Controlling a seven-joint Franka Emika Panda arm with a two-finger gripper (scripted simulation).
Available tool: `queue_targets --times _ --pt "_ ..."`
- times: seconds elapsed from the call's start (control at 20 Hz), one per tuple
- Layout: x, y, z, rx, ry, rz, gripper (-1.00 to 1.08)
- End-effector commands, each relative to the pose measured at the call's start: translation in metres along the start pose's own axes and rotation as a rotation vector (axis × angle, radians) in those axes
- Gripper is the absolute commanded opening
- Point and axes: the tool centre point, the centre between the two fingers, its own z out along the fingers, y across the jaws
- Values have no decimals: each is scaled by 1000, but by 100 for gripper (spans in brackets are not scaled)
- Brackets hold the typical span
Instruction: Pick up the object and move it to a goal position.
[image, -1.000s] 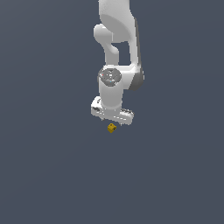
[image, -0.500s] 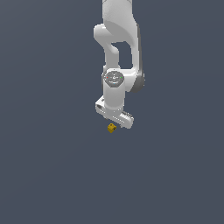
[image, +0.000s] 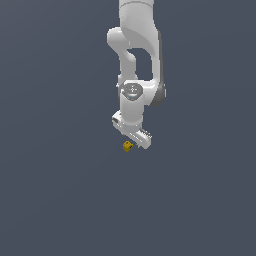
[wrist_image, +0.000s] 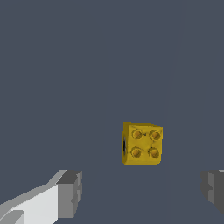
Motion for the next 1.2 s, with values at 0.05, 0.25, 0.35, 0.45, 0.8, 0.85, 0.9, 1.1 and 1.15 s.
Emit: queue_targets --times 0.05,0.25,0.35,0.45,0.8,0.85,0.9,1.1,1.15 --pt "-1 0 2 2 4 26 100" --pt "-1 0 2 2 4 27 100" --pt "-1 0 3 2 4 27 100" --pt "-2 0 7 2 4 28 100" --pt "-2 1 38 2 4 31 100" --pt "-2 1 42 2 4 32 100" --pt "-2 1 46 2 4 32 100" --pt "-2 1 52 2 4 32 100" --pt "-2 0 52 2 4 32 100"
